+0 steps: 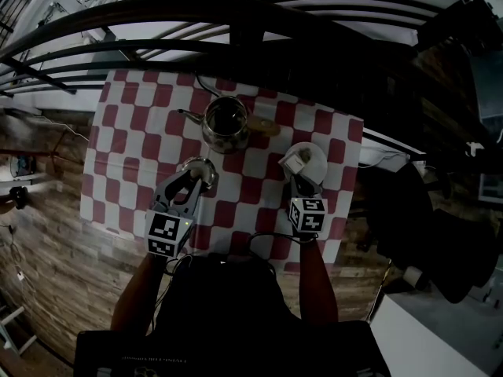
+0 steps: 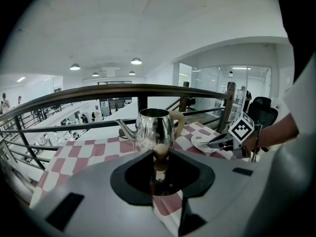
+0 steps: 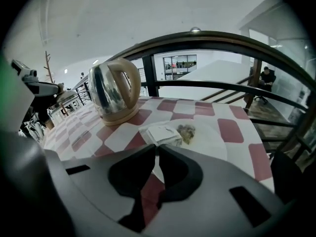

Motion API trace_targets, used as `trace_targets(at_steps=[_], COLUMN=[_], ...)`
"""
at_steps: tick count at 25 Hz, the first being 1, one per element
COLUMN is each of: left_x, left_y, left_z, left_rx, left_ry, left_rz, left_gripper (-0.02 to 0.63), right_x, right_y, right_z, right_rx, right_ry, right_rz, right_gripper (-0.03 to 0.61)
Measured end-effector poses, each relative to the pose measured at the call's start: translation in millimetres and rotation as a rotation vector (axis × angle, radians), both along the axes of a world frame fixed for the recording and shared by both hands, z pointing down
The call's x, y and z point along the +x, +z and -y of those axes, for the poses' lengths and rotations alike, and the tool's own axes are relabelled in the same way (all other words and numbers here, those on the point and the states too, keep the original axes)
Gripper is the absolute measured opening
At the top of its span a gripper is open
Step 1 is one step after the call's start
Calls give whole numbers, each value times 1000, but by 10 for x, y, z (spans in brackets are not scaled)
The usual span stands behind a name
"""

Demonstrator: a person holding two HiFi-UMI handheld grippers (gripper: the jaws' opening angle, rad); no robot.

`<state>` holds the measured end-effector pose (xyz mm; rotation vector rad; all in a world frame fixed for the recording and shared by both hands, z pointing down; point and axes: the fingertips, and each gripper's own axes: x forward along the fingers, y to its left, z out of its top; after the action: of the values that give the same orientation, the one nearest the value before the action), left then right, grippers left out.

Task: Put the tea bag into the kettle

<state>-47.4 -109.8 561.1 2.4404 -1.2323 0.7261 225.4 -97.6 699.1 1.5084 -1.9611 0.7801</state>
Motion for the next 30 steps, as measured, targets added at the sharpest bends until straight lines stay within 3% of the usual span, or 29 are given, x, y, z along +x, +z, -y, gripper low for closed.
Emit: trace_targets(at_steps=[15,30], left_x=[-41,-476], left_y=[-174,-588], left_z=[-107,-331], left_rx=[34,120], left_ry=[1,-7], left_rz=[-3,-31], left_gripper=[99,99], right_x=[-198,-851], right_y=[-663,-1568], right_z=[-23,-265], right_rx=[153,326], right_ry=[-17,-96], right_rz=[65,60], right_gripper=[38,38])
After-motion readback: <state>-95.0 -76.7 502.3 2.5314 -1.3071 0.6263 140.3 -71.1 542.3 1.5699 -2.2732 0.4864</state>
